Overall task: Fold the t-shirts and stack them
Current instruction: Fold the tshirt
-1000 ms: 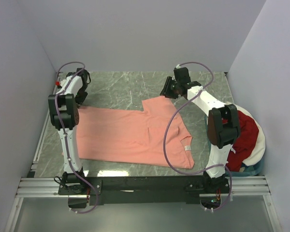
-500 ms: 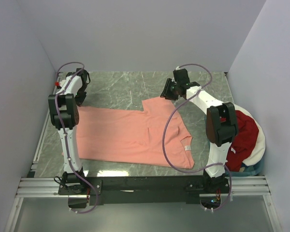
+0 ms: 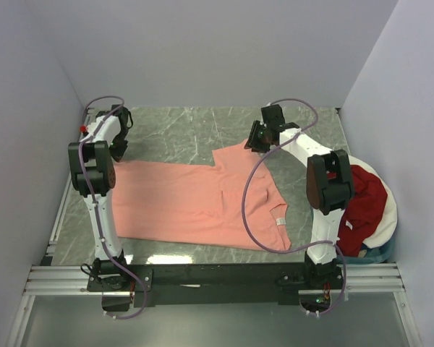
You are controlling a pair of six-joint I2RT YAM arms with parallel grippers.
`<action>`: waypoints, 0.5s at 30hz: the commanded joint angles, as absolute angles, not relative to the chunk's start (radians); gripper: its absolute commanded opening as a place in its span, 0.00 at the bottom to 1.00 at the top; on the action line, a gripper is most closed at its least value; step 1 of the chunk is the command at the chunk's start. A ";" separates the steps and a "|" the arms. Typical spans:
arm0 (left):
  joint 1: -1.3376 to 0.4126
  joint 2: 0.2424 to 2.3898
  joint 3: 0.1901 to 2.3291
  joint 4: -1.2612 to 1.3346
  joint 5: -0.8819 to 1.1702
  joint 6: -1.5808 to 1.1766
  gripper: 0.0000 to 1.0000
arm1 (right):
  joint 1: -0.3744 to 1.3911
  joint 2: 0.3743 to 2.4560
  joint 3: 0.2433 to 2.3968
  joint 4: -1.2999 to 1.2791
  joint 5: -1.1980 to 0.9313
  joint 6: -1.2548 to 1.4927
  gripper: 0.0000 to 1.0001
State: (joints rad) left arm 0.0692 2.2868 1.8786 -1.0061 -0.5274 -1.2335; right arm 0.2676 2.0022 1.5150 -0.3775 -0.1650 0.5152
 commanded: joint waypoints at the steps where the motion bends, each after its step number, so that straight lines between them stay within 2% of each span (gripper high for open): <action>1: 0.077 2.197 1.876 -0.991 -0.519 -1.206 0.01 | 0.264 2.022 1.581 -0.379 -0.123 0.491 0.42; 15: 0.078 2.172 1.871 -0.953 -0.480 -1.172 0.01 | 0.245 2.220 1.856 -0.489 -0.002 0.430 0.47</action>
